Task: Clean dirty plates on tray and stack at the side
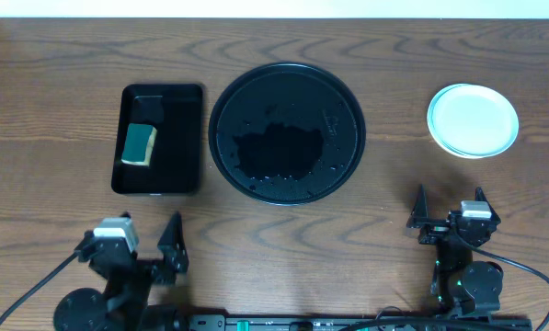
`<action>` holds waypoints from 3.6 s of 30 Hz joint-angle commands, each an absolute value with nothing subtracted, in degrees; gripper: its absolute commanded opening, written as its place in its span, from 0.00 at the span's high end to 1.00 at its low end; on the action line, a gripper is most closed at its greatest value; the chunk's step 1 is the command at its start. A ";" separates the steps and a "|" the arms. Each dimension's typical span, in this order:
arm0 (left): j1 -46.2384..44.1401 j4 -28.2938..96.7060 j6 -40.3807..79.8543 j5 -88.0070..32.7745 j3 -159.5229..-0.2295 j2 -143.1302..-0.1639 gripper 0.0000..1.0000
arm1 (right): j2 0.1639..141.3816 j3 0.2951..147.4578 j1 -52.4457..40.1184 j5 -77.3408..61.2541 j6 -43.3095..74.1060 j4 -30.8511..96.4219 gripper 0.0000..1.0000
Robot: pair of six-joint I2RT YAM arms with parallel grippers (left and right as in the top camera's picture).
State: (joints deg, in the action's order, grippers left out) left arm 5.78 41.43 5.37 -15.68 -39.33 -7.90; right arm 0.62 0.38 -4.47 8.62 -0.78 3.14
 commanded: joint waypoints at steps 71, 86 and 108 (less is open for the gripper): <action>2.44 2.96 4.34 -12.21 -0.23 -0.23 0.16 | 0.30 0.30 -4.69 8.95 -0.25 3.22 0.01; 2.44 2.96 4.32 -12.21 -0.23 -0.23 0.16 | 0.30 0.30 -4.69 8.95 -0.23 3.25 0.01; 2.44 2.96 4.32 -12.21 -0.23 -0.23 0.16 | 0.30 0.30 -4.69 8.95 -0.25 3.25 0.01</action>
State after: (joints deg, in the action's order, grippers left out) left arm 2.76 0.56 5.48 -10.00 -0.84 -0.60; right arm 0.62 0.38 -4.47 8.64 -0.64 3.14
